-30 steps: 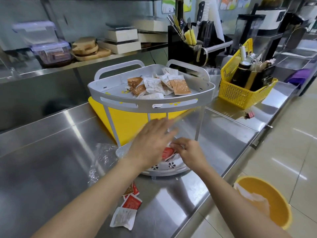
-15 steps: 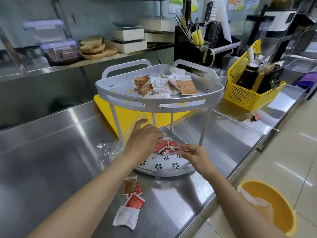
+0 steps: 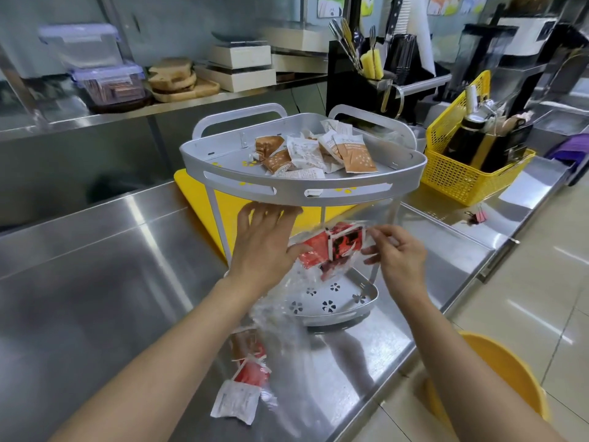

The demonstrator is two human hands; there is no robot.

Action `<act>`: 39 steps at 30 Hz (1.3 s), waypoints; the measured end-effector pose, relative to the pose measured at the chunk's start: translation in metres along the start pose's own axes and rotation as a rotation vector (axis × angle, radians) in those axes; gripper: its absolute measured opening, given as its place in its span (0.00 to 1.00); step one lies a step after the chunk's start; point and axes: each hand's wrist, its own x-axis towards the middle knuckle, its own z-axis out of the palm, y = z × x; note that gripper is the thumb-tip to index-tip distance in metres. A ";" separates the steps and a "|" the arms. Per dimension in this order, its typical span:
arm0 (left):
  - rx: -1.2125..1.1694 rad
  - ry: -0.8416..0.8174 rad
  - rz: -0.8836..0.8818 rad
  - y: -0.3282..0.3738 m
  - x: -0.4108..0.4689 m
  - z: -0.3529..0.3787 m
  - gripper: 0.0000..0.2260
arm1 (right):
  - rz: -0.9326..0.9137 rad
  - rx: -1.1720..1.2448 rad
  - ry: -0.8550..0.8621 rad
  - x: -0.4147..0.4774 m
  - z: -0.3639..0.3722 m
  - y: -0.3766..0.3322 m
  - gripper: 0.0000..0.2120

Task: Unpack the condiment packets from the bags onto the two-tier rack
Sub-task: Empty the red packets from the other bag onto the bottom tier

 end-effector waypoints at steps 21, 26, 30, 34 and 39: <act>-0.034 -0.966 -0.130 0.011 -0.054 0.079 0.25 | -0.076 0.016 -0.021 -0.016 0.017 0.010 0.09; -0.244 -0.757 -0.271 0.015 -0.040 0.059 0.12 | 0.029 -0.029 -0.111 -0.018 0.020 0.021 0.06; -0.279 -0.001 -0.137 -0.005 -0.032 0.031 0.07 | 0.048 0.011 -0.144 -0.016 0.015 0.018 0.09; -0.184 0.089 -0.160 -0.028 -0.026 0.025 0.27 | 0.052 0.062 -0.166 -0.014 0.014 0.016 0.07; -0.561 -0.077 -0.812 -0.043 -0.040 0.031 0.37 | 0.011 0.111 -0.171 -0.009 0.016 0.019 0.11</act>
